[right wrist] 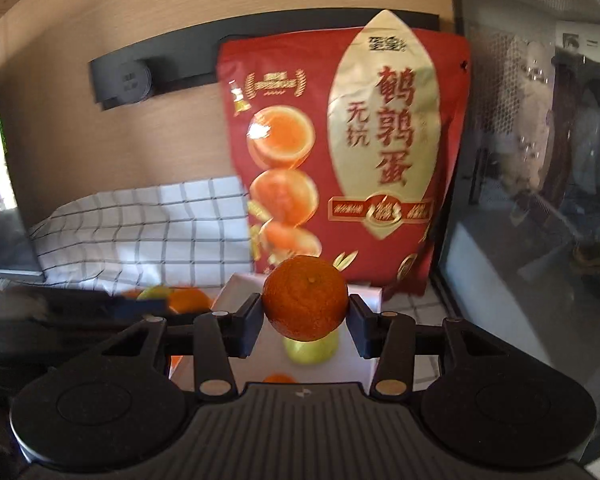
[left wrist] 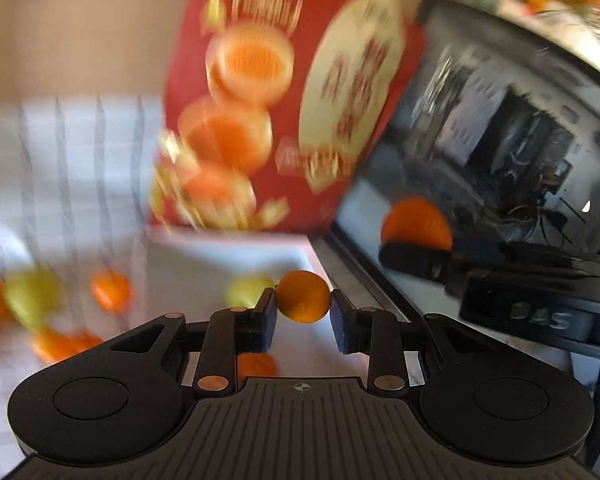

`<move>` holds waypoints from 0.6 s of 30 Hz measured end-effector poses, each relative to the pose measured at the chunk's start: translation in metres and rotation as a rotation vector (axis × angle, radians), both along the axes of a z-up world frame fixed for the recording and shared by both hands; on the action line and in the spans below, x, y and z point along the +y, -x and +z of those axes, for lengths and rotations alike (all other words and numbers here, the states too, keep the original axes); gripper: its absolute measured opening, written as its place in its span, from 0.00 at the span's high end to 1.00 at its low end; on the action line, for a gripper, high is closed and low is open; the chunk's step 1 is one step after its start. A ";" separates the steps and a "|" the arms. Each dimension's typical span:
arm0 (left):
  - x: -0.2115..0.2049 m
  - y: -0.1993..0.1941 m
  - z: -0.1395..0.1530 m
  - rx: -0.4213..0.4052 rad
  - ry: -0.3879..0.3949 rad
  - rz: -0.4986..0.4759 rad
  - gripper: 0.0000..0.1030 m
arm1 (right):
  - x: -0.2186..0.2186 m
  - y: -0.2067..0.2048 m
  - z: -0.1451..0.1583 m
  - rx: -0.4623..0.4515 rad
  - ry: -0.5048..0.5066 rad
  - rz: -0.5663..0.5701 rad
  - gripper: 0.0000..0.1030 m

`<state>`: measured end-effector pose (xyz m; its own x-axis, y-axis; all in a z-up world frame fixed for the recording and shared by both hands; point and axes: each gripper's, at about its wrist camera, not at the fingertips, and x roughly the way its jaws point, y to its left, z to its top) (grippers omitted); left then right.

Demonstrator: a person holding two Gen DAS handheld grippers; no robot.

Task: Organize fruits
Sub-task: 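Carry both held mandarins over the pink box and open both tools to drop them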

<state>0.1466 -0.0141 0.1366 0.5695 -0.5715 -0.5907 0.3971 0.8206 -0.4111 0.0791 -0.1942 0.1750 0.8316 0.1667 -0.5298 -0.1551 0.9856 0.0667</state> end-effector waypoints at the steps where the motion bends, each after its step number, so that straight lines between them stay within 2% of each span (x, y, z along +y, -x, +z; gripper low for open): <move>1: -0.006 -0.006 -0.010 0.029 -0.003 -0.009 0.67 | -0.001 -0.005 0.000 0.004 0.002 -0.006 0.56; 4: -0.015 -0.006 -0.025 -0.007 -0.072 -0.009 0.67 | -0.005 -0.018 -0.009 0.039 0.005 -0.016 0.56; 10: 0.034 0.031 -0.020 -0.054 0.007 0.075 0.67 | -0.010 -0.025 -0.036 0.111 0.023 -0.004 0.56; 13: 0.065 0.065 -0.022 -0.078 -0.031 0.124 0.67 | -0.004 -0.033 -0.046 0.143 0.032 0.013 0.56; 15: 0.086 0.085 -0.032 -0.047 -0.087 0.184 0.67 | 0.005 -0.041 -0.052 0.169 0.027 0.038 0.56; 18: 0.127 0.104 -0.052 0.092 -0.114 0.332 0.68 | 0.023 -0.056 -0.063 0.212 0.033 0.080 0.56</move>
